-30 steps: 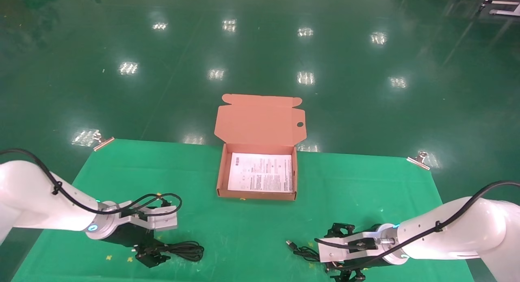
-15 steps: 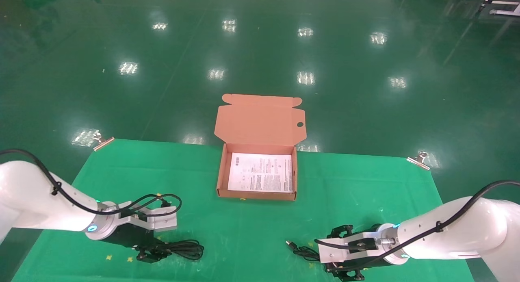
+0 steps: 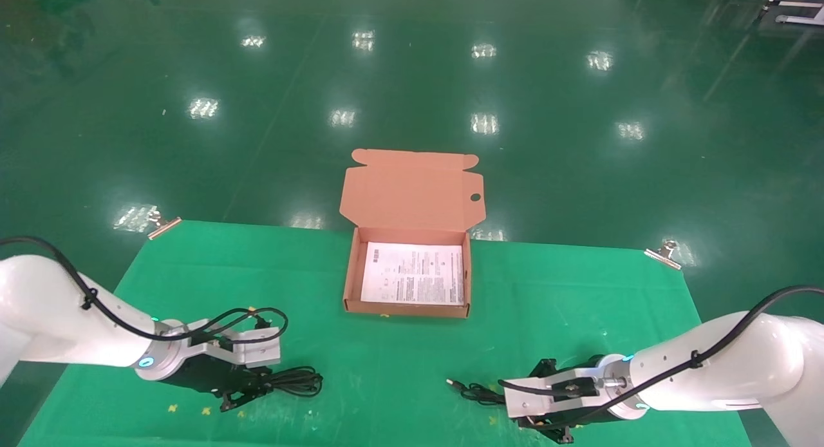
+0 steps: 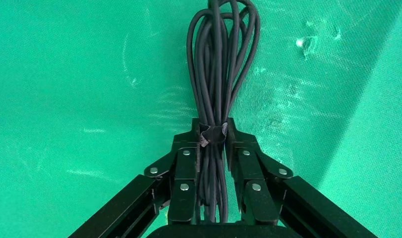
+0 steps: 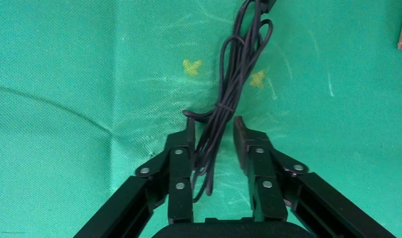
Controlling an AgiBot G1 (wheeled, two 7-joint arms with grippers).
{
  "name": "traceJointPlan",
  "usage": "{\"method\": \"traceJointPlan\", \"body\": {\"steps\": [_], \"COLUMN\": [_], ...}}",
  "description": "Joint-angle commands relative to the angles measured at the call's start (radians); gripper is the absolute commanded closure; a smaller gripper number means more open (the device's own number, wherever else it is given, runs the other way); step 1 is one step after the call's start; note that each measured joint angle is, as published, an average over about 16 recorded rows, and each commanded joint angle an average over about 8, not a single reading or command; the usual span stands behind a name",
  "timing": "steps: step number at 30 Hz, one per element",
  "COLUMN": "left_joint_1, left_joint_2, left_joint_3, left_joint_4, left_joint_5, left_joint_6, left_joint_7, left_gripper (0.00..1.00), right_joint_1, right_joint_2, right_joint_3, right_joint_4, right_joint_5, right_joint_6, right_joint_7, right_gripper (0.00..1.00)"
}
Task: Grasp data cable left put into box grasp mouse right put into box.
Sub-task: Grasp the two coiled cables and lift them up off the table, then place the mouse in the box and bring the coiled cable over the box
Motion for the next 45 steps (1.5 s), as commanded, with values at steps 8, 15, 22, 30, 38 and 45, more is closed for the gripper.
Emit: {"method": "traceJointPlan", "body": {"steps": [8,15,22,30,38,45], "left_joint_1": [-0.001,-0.033,-0.072,-0.102,-0.131,-0.162], "left_joint_2": [-0.001,-0.033,-0.080,-0.098,-0.060,-0.023], "left_joint_3": [-0.001,-0.012,-0.025,-0.037,-0.044,-0.052], "left_joint_4": [-0.003,-0.060,-0.193,-0.387,-0.489,-0.509], "left_joint_5": [-0.001,-0.016,-0.006,0.066,0.169,0.255], "left_joint_6": [0.001,0.026,0.011,-0.098,-0.225,-0.322], "left_joint_7": [0.001,0.021,-0.003,-0.109,-0.211,-0.265], "left_gripper": [1.00,1.00,1.00,1.00,1.00,1.00], "right_joint_1": [0.000,0.038,0.131,0.239,0.356,0.431], "right_joint_2": [0.000,0.040,0.100,0.053,-0.092,-0.202], "right_joint_3": [0.000,0.036,0.104,0.156,0.189,0.232], "right_joint_4": [0.001,0.030,0.136,0.188,0.061,-0.126], "right_joint_5": [0.000,0.021,0.033,0.049,0.129,0.230], "right_joint_6": [0.000,0.017,0.079,0.171,0.240,0.284], "right_joint_7": [0.000,0.026,0.086,0.082,-0.057,-0.222], "right_gripper": [1.00,1.00,1.00,1.00,1.00,1.00]}}
